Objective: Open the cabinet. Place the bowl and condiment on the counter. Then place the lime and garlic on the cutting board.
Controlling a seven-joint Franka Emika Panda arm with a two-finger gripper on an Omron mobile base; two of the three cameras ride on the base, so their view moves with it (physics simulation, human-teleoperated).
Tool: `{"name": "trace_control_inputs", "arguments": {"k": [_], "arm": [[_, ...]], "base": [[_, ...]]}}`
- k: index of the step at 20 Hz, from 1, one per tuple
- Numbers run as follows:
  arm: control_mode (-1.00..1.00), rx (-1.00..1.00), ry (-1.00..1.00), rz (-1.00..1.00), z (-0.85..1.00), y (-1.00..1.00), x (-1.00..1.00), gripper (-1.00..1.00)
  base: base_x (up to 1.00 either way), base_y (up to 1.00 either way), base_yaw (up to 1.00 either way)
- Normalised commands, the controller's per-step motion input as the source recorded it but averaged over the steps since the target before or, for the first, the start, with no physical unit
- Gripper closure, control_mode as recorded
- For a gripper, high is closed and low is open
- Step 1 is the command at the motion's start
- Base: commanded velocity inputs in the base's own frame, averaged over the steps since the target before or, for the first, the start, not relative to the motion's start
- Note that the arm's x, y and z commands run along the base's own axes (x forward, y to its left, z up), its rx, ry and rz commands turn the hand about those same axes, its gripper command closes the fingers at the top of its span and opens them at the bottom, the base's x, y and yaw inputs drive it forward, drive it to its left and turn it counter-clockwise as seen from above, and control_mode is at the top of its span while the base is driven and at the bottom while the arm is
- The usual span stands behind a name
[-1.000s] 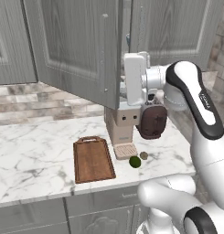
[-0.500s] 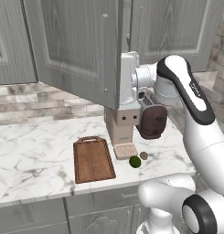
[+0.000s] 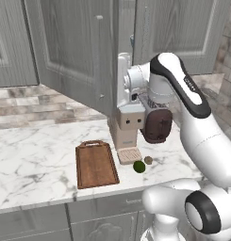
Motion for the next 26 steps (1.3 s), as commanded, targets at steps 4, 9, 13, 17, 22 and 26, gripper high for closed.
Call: {"name": "trace_control_inputs", "arguments": {"k": [4, 9, 13, 17, 22, 26], "arm": [[-1.00, 0.00, 0.00, 0.09, 0.00, 0.35, -0.03, -1.00], [-1.00, 0.00, 0.00, 0.07, 0.00, 0.34, 0.00, -1.00], [-1.00, 0.00, 0.00, 0.09, 0.00, 0.27, 0.00, -1.00], [-1.00, 0.00, 0.00, 0.11, 0.00, 0.29, 0.02, -1.00], [-1.00, 0.00, 0.01, 0.10, 0.00, 0.33, 0.00, -1.00], [-1.00, 0.00, 0.01, 0.08, 0.00, 0.34, 0.00, -1.00]], "base": [[0.00, 0.00, 0.00], [0.00, 0.00, 0.00], [0.00, 0.00, 0.00], [0.00, 0.00, 0.00], [0.00, 0.00, 0.00], [0.00, 0.00, 0.00]]}}
